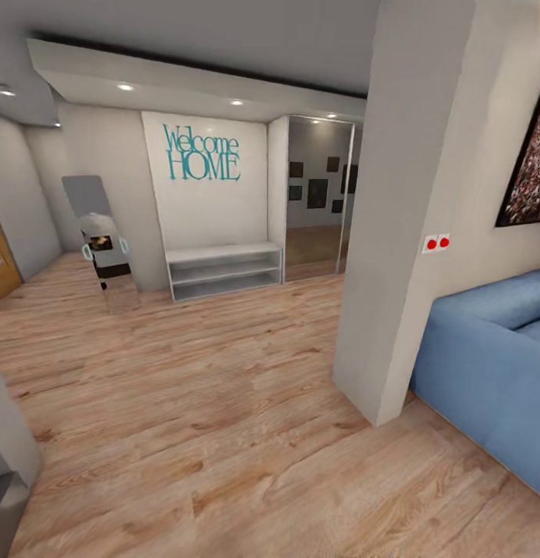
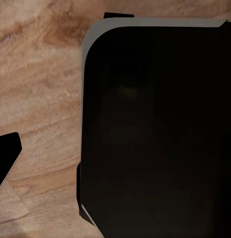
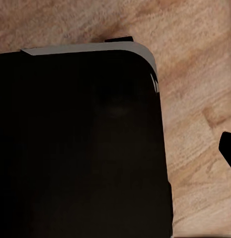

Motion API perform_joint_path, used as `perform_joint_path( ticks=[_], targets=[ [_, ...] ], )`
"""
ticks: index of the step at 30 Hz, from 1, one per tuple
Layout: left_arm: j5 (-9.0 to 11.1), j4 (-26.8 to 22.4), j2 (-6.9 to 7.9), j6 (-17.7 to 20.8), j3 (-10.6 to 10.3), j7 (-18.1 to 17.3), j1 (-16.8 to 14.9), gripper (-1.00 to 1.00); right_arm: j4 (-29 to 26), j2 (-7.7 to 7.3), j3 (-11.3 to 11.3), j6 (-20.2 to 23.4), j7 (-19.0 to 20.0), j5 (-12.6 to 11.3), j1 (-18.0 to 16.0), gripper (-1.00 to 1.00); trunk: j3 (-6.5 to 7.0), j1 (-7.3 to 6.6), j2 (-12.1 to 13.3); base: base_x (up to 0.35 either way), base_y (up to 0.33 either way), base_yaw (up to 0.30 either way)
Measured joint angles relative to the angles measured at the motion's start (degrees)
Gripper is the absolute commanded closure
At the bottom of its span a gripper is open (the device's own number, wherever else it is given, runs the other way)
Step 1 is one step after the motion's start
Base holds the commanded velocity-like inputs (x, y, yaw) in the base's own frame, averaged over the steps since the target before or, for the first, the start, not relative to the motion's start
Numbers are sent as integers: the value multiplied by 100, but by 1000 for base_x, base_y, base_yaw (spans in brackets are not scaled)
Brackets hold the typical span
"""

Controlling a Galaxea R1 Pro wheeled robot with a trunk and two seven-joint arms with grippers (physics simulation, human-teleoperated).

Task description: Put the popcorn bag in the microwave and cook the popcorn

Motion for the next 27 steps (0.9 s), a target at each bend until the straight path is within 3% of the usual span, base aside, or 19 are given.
perform_joint_path(
  ticks=[27],
  targets=[
    [1, 0, -1, 0, 2, 0, 0, -100, 0, -44, 15, -16, 58, 50, 0, -100, 0, 0, 0, 0, 0, -298]
  ],
)
